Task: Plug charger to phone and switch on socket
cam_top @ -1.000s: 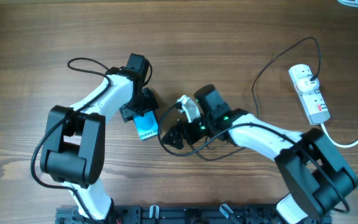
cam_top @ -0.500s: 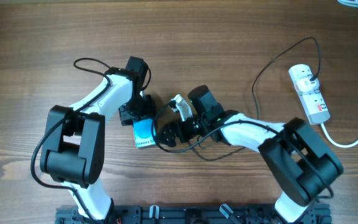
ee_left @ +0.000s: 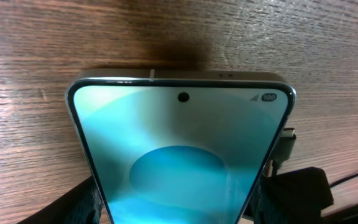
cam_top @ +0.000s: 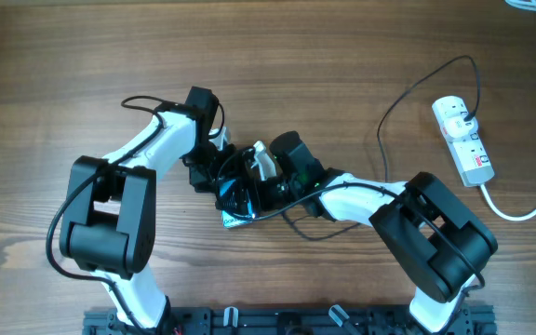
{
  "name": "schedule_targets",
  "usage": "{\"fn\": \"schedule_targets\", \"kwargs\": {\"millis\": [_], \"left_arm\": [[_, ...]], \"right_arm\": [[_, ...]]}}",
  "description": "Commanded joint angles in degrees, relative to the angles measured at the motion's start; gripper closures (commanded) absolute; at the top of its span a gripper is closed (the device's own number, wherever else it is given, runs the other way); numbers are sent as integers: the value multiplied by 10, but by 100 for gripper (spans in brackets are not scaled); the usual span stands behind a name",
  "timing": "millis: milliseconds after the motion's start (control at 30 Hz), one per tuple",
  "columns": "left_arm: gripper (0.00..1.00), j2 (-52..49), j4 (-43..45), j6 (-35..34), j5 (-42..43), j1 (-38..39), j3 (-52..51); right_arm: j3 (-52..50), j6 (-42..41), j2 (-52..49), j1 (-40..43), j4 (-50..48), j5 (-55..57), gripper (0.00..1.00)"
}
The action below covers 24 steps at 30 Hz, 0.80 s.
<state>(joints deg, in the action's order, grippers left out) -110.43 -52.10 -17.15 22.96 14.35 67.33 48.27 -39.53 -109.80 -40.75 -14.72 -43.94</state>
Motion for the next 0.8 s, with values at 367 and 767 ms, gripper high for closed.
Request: {"fn": "schedule_targets", "kwargs": {"millis": [367,767], "left_arm": [[29,-38,15,20,32,9,-24],[6,-38,14,19,32,9,-24]], "right_arm": [[-7,-42,-24,-5,17,45,49],[-7,-42,-24,-5,17,45,75]]}}
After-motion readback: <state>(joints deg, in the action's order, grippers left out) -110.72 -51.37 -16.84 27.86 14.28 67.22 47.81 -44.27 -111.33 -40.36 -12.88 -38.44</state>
